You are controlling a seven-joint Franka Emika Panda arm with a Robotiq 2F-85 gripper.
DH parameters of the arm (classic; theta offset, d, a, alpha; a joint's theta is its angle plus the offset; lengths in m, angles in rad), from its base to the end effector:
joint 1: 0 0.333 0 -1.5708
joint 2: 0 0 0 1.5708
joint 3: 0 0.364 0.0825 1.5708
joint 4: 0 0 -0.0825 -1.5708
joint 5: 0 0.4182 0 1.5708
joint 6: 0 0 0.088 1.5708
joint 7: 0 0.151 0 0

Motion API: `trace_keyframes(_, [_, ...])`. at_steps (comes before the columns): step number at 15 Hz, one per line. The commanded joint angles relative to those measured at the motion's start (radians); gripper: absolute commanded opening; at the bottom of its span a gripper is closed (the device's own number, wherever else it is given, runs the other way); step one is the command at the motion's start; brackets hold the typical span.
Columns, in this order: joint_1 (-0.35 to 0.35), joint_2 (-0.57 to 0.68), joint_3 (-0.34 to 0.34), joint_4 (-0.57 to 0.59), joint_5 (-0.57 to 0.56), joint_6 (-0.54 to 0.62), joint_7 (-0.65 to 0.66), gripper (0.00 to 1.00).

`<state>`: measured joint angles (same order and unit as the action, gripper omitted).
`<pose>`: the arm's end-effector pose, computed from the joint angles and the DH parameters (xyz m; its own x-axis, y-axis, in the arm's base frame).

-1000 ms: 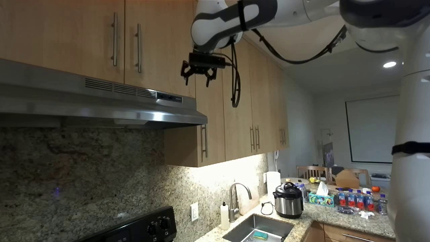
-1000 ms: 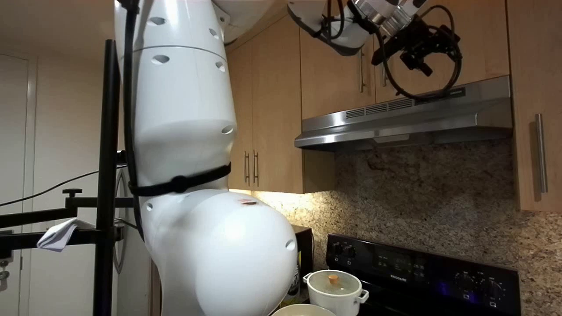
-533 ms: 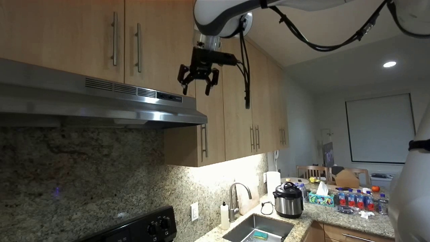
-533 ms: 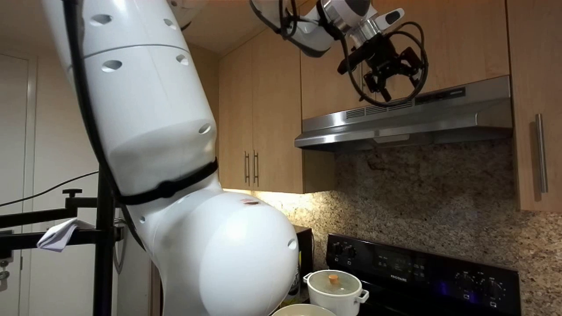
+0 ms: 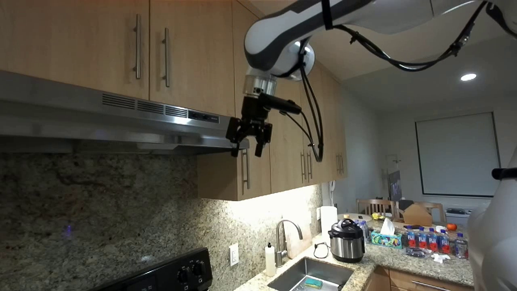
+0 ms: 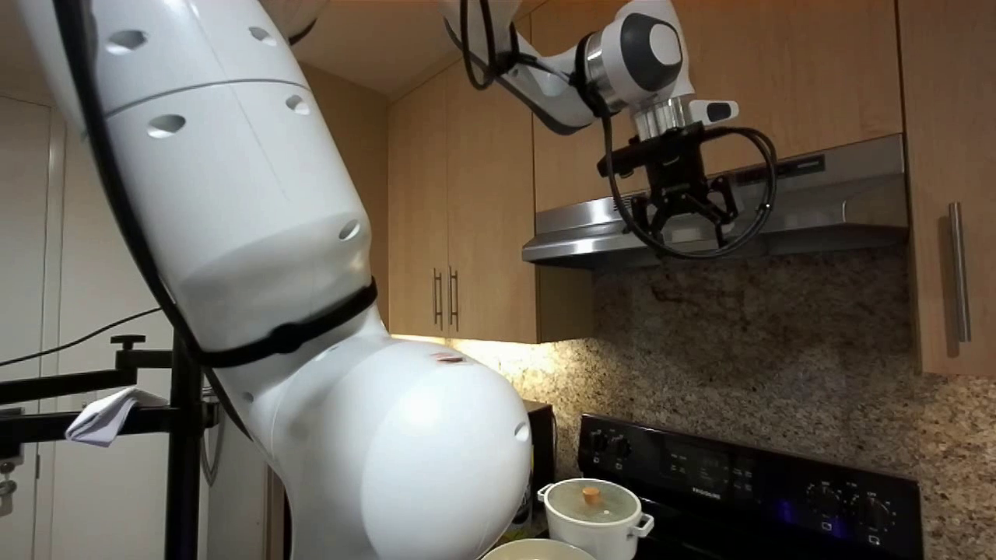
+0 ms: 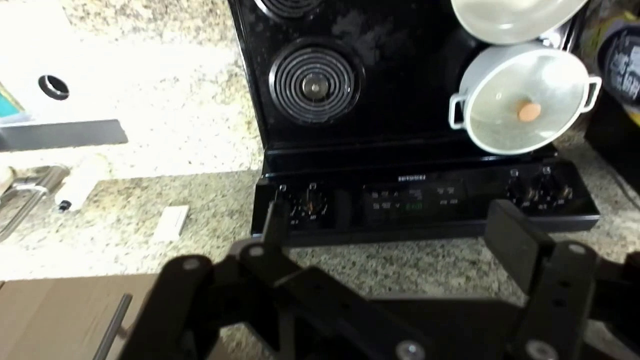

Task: Switch off the stove light

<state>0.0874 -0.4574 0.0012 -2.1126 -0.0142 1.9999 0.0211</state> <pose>0.4691 0.0403 0.6306 0.9386 0.0682 0.3381 0.0698 -0.9975 0.0075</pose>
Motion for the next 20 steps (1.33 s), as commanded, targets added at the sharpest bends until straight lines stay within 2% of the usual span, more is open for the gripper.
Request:
trace_keyframes(1, [0.006,0.06,-0.039,-0.019,0.05,-0.075,-0.168,1.0])
trace_keyframes(4, [0.005,0.119,-0.043,-0.011,0.038,-0.136,-0.264,1.0])
trace_keyframes(7, [-0.003,0.158,-0.03,0.003,0.014,-0.163,-0.301,1.0])
trace_keyframes(9, [-0.012,0.15,-0.022,-0.018,0.015,-0.128,-0.262,1.0])
trace_keyframes(20, [-0.011,0.161,-0.017,-0.011,0.013,-0.129,-0.262,1.0])
